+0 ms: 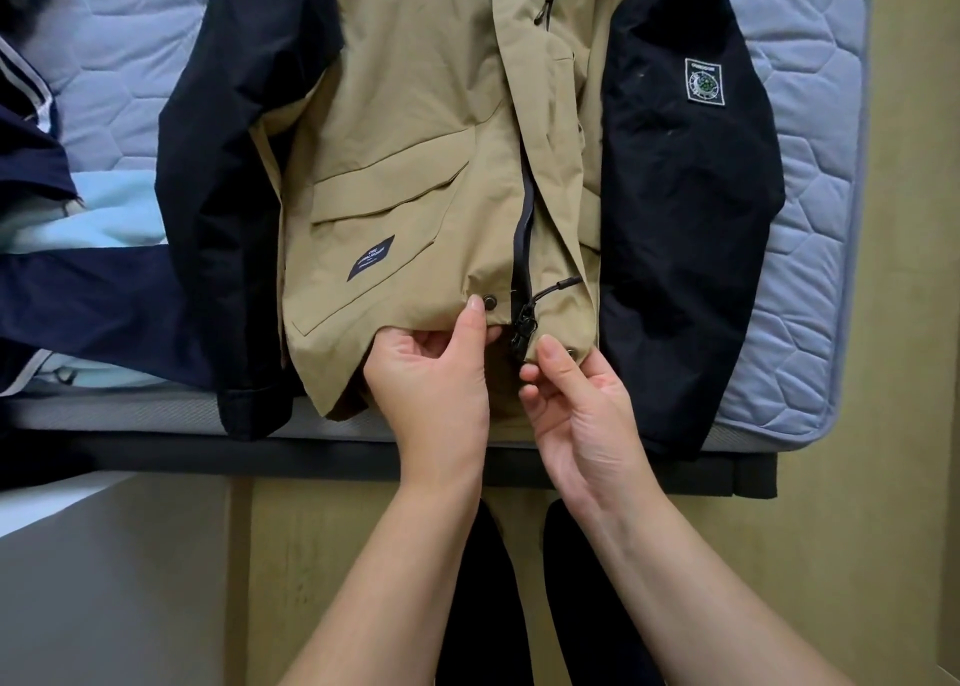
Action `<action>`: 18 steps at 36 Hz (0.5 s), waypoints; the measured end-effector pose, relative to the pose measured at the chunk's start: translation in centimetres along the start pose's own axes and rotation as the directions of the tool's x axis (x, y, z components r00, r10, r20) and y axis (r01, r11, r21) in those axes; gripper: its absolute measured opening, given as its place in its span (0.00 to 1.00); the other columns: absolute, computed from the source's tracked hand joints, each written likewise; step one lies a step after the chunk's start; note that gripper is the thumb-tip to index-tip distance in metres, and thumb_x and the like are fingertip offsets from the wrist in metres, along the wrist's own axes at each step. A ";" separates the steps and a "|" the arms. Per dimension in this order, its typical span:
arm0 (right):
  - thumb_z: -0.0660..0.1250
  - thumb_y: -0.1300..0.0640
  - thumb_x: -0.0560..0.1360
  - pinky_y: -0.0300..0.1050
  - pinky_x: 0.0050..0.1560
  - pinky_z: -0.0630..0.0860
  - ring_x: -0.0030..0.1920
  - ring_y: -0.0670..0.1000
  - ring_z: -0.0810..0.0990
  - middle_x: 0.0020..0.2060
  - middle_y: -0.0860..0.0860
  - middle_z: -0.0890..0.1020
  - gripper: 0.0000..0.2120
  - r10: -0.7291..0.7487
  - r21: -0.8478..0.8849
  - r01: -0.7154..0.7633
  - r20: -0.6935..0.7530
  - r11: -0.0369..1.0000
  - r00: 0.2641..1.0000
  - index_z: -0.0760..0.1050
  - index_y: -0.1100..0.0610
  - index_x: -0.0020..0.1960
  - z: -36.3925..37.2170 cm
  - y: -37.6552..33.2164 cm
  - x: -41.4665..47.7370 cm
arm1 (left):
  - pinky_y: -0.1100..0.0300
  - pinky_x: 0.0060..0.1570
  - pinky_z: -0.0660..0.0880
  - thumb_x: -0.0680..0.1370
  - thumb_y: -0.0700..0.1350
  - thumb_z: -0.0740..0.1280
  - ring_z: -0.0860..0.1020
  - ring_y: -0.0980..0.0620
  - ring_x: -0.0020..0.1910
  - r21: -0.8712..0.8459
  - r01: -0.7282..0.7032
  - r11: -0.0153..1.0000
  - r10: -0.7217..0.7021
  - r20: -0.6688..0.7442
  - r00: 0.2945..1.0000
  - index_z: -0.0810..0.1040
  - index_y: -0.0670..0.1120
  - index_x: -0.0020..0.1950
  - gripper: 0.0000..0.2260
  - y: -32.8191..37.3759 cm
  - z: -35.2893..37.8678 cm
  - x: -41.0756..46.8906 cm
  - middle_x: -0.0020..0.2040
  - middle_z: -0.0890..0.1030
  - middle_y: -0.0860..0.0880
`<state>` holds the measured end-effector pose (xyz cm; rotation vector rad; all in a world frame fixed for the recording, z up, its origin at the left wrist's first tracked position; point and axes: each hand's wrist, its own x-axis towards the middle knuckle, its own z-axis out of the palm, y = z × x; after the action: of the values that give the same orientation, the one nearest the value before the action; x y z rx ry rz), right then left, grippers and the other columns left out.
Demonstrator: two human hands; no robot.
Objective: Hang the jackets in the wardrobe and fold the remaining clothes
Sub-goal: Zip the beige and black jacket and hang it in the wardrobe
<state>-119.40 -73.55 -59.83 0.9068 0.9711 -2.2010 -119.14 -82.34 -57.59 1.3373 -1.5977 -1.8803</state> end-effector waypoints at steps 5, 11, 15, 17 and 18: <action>0.70 0.61 0.67 0.34 0.31 0.76 0.32 0.44 0.79 0.34 0.49 0.82 0.05 -0.007 0.005 0.007 0.011 1.000 1.000 0.84 0.53 0.39 -0.1 -0.1 0.0 | 0.57 0.42 0.81 0.74 0.34 0.70 0.83 0.55 0.37 -0.004 -0.011 1.000 0.011 0.012 1.000 0.79 0.47 0.40 0.08 0.0 0.1 -0.2 0.36 0.84 0.53; 0.69 0.61 0.68 0.34 0.31 0.76 0.31 0.43 0.79 0.34 0.49 0.82 0.07 -0.001 0.055 -0.001 0.043 0.998 0.999 0.84 0.52 0.40 -0.5 -0.1 0.2 | 0.59 0.40 0.80 0.74 0.33 0.69 0.83 0.56 0.36 -0.055 -0.006 0.998 0.005 -0.021 1.000 0.79 0.45 0.39 0.08 0.0 0.5 -0.1 0.35 0.84 0.53; 0.69 0.62 0.68 0.34 0.31 0.76 0.31 0.43 0.79 0.34 0.49 0.82 0.07 -0.004 0.065 0.002 0.033 0.998 0.999 0.84 0.52 0.39 -0.6 -0.2 0.2 | 0.59 0.40 0.80 0.74 0.34 0.70 0.83 0.56 0.36 -0.061 -0.010 0.998 0.009 -0.020 1.000 0.79 0.47 0.38 0.10 0.0 1.0 -0.2 0.34 0.84 0.53; 0.69 0.62 0.68 0.34 0.31 0.76 0.31 0.43 0.79 0.34 0.49 0.82 0.07 -0.005 0.069 0.003 0.030 0.998 1.000 0.84 0.52 0.39 -0.5 -0.3 0.2 | 0.56 0.41 0.80 0.74 0.34 0.70 0.83 0.55 0.36 -0.044 -0.012 0.999 0.011 -0.013 1.000 0.79 0.48 0.37 0.10 -0.1 1.1 -0.2 0.34 0.84 0.53; 0.68 0.62 0.68 0.34 0.31 0.76 0.31 0.43 0.79 0.34 0.49 0.82 0.07 -0.005 0.072 0.003 0.029 0.997 1.000 0.84 0.53 0.39 -0.5 -0.3 0.1 | 0.55 0.43 0.80 0.74 0.34 0.70 0.83 0.55 0.36 -0.033 -0.013 0.999 0.013 -0.010 1.000 0.79 0.48 0.36 0.11 -0.2 1.1 -0.3 0.34 0.84 0.53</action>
<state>-119.52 -72.99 -60.09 0.9033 0.8858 -2.2595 -119.86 -81.41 -57.71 1.3172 -1.5593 -1.8812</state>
